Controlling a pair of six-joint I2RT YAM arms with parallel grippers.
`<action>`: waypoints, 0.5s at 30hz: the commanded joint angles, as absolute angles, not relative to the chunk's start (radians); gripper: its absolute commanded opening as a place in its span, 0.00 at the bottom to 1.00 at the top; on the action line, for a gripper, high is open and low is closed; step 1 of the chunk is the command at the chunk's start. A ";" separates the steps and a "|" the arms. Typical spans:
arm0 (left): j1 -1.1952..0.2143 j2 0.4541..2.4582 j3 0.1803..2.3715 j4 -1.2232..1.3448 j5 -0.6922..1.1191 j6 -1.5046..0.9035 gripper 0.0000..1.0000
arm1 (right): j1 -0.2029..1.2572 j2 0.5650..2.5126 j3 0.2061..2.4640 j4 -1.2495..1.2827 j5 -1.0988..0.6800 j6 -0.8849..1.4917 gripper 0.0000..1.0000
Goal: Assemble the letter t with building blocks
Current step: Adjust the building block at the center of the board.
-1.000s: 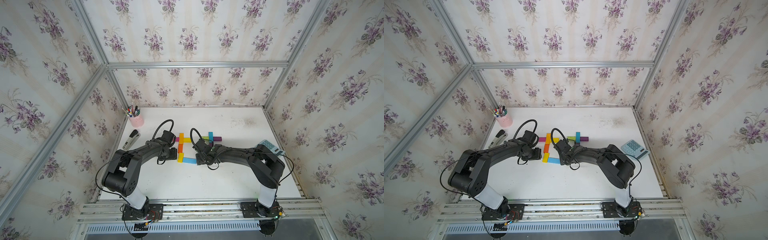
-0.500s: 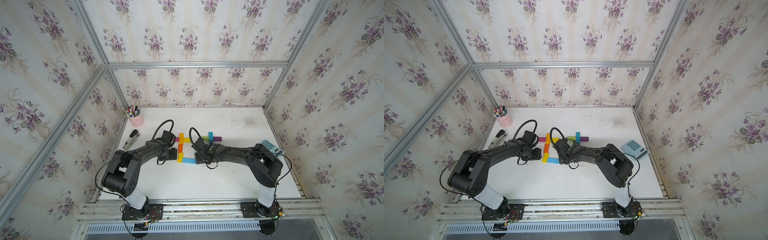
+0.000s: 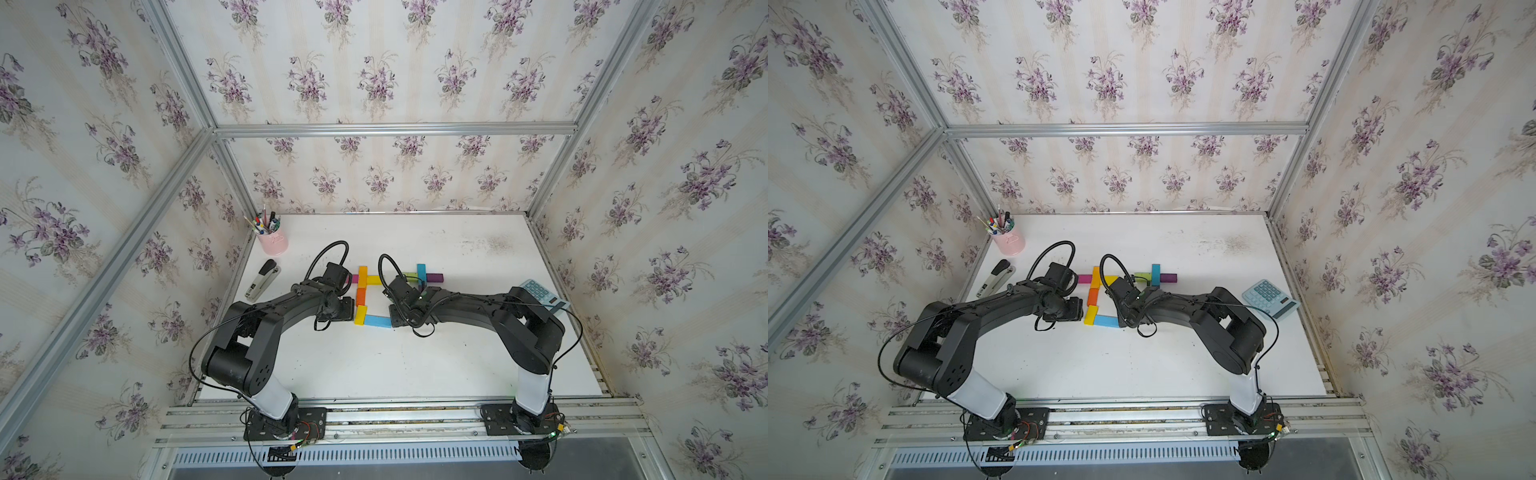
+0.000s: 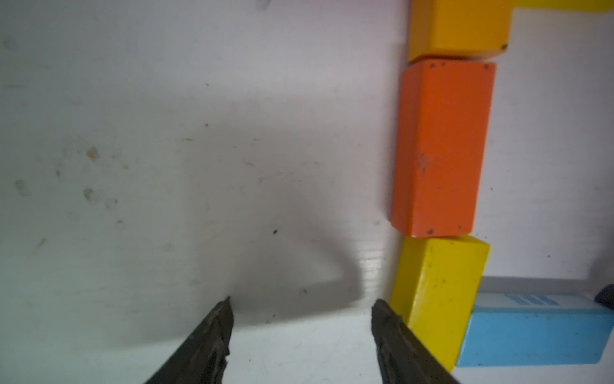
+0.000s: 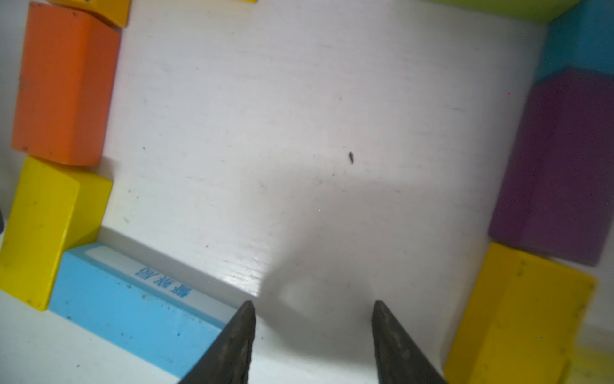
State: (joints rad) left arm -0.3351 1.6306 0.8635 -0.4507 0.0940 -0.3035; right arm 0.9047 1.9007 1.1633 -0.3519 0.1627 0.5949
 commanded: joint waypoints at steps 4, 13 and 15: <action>-0.359 1.636 0.851 -0.590 0.155 -0.339 0.68 | 0.905 1.906 1.161 -0.385 0.163 0.594 0.56; -0.378 1.635 0.841 -0.615 0.137 -0.356 0.63 | 0.904 1.906 1.155 -0.380 0.160 0.594 0.56; -0.382 1.634 0.838 -0.608 0.145 -0.351 0.63 | 0.904 1.906 1.156 -0.379 0.161 0.595 0.57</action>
